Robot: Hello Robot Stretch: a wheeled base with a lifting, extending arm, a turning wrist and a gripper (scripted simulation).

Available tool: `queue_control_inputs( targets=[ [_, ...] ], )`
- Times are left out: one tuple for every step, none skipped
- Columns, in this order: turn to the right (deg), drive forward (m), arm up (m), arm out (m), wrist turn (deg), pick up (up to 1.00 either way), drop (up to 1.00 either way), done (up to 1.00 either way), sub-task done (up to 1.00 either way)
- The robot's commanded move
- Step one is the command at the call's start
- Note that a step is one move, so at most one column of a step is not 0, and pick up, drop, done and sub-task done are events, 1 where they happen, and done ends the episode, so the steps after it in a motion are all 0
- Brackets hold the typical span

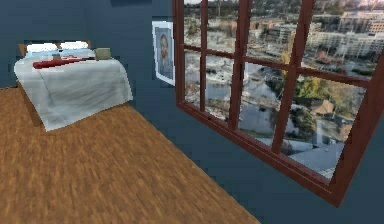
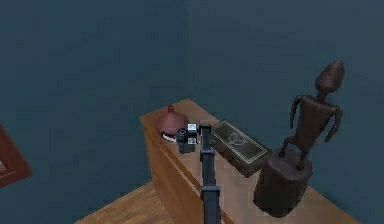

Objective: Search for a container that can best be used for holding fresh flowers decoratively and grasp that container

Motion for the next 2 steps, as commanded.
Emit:
queue_control_inputs(
  targets=[
    [0.0, 0.0, 0.1, 0.0, 0.0, 0.0, 0.0, 0.0, 0.0],
    [0.0, 0.0, 0.0, 0.0, 0.0, 0.0, 0.0, 1.0, 0.0]
  ],
)
